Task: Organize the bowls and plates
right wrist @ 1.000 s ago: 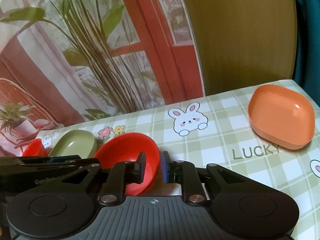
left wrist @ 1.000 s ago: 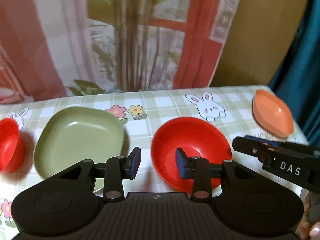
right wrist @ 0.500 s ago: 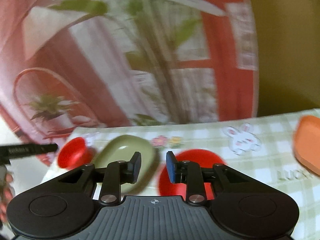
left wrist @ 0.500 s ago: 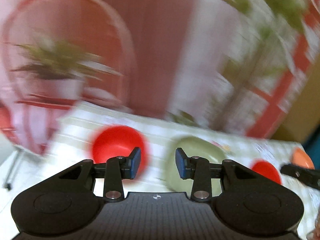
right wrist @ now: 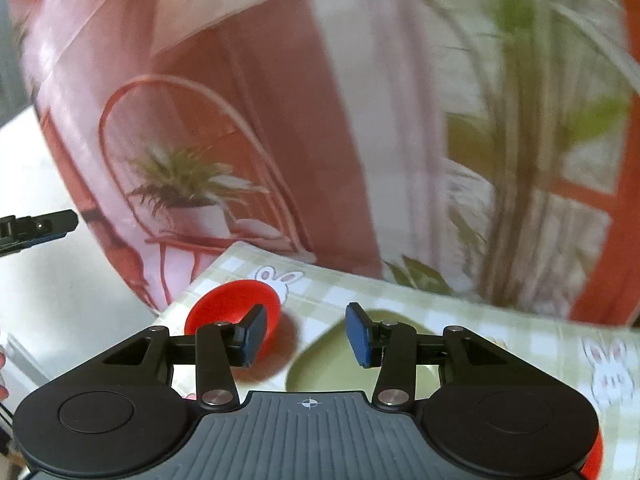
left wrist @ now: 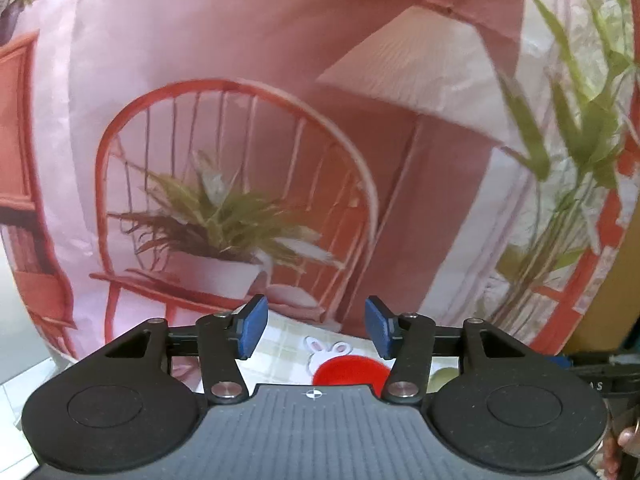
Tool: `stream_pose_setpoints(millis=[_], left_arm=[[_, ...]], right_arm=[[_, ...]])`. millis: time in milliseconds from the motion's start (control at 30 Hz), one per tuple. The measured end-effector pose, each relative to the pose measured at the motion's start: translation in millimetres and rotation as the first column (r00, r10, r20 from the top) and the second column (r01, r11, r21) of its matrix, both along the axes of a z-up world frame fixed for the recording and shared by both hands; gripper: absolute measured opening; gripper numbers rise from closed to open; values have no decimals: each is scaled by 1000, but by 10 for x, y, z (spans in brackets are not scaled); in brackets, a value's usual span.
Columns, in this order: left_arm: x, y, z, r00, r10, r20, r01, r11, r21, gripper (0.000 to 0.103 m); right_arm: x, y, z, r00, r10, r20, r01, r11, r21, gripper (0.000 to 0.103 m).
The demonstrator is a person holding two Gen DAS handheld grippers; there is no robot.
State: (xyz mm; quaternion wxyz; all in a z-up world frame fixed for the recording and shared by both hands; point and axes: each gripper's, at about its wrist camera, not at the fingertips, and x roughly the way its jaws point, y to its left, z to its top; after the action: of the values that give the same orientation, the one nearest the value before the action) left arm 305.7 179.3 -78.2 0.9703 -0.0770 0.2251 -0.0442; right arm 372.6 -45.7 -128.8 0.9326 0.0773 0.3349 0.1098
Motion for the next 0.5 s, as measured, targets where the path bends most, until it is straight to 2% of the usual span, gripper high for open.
stream_pose_setpoints(millis=[100, 233, 333, 400, 500], left_arm=[[37, 36, -167, 1000, 8, -10, -8, 1000, 0, 57], [153, 9, -377, 999, -20, -37, 22, 999, 33, 59], [230, 24, -506, 994, -58, -94, 60, 998, 21, 59], [299, -27, -588, 994, -51, -100, 54, 998, 30, 58], [413, -139, -685, 993, 3, -119, 9, 995, 97, 59]], right_arm=[[183, 172, -51, 999, 35, 4, -35, 999, -1, 40], [403, 404, -124, 995, 104, -3, -104, 993, -64, 39], [536, 504, -199, 992, 120, -32, -122, 989, -80, 39], [608, 523, -249, 993, 110, -43, -113, 990, -81, 39], [673, 552, -317, 992, 115, -44, -118, 990, -75, 39]])
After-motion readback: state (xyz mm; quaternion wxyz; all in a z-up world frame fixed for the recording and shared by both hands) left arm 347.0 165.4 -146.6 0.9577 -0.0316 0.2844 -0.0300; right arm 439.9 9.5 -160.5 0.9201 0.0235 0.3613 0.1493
